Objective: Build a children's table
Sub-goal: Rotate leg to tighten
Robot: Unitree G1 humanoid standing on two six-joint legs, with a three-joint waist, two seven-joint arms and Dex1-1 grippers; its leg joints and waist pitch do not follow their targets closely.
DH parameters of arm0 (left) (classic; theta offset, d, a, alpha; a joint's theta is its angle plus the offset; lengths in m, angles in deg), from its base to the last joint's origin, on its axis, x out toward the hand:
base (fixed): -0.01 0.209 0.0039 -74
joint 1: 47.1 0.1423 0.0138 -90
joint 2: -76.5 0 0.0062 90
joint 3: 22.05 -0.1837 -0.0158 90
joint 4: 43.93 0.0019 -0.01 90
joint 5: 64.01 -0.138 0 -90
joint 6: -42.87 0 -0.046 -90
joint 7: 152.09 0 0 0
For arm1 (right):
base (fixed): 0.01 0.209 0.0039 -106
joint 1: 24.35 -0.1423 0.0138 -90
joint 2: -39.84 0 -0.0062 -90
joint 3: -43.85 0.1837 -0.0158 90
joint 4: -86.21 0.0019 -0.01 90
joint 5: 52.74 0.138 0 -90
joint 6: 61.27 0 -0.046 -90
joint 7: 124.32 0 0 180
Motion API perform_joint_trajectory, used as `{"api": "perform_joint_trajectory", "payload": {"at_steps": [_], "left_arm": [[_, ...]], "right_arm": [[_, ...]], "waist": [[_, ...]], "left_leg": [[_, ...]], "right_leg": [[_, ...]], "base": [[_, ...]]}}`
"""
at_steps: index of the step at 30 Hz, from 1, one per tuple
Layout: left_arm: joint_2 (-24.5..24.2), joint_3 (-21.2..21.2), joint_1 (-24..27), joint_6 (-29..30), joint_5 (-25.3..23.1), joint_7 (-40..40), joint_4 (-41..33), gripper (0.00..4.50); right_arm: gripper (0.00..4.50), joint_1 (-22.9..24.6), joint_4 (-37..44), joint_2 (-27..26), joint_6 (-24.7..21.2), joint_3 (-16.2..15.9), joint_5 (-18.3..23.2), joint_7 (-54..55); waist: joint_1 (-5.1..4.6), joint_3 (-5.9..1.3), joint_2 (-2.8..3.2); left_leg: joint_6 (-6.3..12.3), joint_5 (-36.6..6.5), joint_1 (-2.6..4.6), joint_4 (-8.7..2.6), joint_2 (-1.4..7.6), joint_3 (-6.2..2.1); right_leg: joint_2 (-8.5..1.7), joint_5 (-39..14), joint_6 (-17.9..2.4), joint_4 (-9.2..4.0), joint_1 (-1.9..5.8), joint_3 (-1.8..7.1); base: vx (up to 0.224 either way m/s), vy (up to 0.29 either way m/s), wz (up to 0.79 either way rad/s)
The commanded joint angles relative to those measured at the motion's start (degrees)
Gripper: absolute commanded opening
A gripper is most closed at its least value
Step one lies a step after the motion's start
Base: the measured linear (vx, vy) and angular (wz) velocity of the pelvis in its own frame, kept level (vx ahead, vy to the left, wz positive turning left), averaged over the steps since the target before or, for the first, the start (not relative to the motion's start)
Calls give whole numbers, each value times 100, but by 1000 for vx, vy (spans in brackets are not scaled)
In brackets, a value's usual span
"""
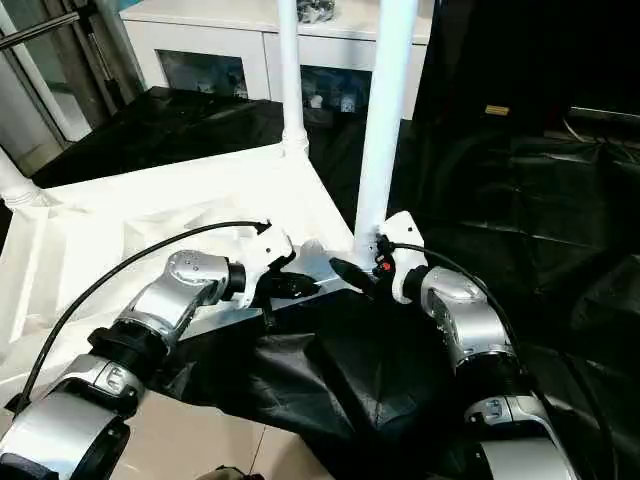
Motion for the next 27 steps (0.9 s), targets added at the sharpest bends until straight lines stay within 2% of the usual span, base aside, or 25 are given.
{"api": "perform_joint_trajectory", "payload": {"at_steps": [1,15,16,17,18,19,20,21,22,23,25,27], "left_arm": [[263,-297,1,-157,146,-268,-224,0],[216,-299,43,-200,161,-421,-284,0],[-97,-342,202,-173,257,-956,-537,0],[-323,-369,314,-146,327,-1329,-716,0],[-466,-383,385,-113,374,-1558,-831,0],[-536,-391,420,-97,398,-1664,-885,0],[-533,-388,421,-95,400,-1659,-884,0],[-532,-386,422,-93,401,-1658,-883,0],[-532,-385,423,-91,402,-1658,-883,0],[-537,-382,428,-82,407,-1661,-895,0],[-542,-379,429,-67,411,-1671,-905,0],[-572,-387,456,-22,427,-1700,-985,0]], "right_arm": [[385,-5,121,-205,-64,-380,65,-223],[385,32,193,-144,-80,-380,91,-455],[385,298,662,181,-223,-629,165,-1183],[385,489,999,418,-322,-815,211,-1700],[385,609,1209,571,-385,-936,236,-2017],[385,667,1309,646,-411,-997,247,-2162],[385,662,1300,645,-406,-993,244,-2157],[385,659,1296,645,-404,-991,243,-2155],[385,658,1295,646,-403,-990,243,-2155],[385,658,1303,643,-399,-990,238,-2149],[385,653,1305,640,-389,-982,232,-2144],[385,660,1349,654,-396,-978,235,-2146]], "waist": [[-4,-353,-77],[-5,-344,-78],[-2,-348,-116],[47,-349,-121],[68,-363,-110],[69,-366,-87],[48,-355,-83],[46,-345,-79],[61,-324,-74],[61,-309,-86],[50,-306,-67],[27,-319,-77]], "left_leg": [[497,-907,125,-382,586,-305],[452,-1000,130,-395,589,-309],[485,-944,117,-390,591,-305],[525,-871,111,-385,599,-319],[705,-686,78,-368,607,-310],[806,-682,89,-362,618,-306],[812,-762,99,-365,611,-296],[772,-836,107,-370,609,-294],[622,-1065,147,-382,612,-290],[483,-1162,144,-400,609,-304],[326,-1281,161,-437,633,-323],[263,-1276,157,-444,629,-325]], "right_leg": [[-675,-664,-1426,-454,230,347],[-675,-802,-1402,-469,229,350],[-676,-738,-1405,-461,241,351],[-681,-665,-1361,-451,279,349],[-676,-351,-1334,-389,286,353],[-675,-174,-1372,-372,250,351],[-658,-277,-1416,-394,219,339],[-660,-427,-1419,-413,211,335],[-672,-878,-1400,-474,188,345],[-669,-1203,-1344,-493,202,348],[-661,-1409,-1287,-500,192,353],[-660,-1227,-1312,-475,200,365]], "base": [[0,0,0],[0,0,0],[0,0,0],[0,0,0],[0,0,0],[0,0,0],[0,0,0],[0,0,0],[0,0,0],[0,0,0],[0,0,0],[0,0,0]]}}
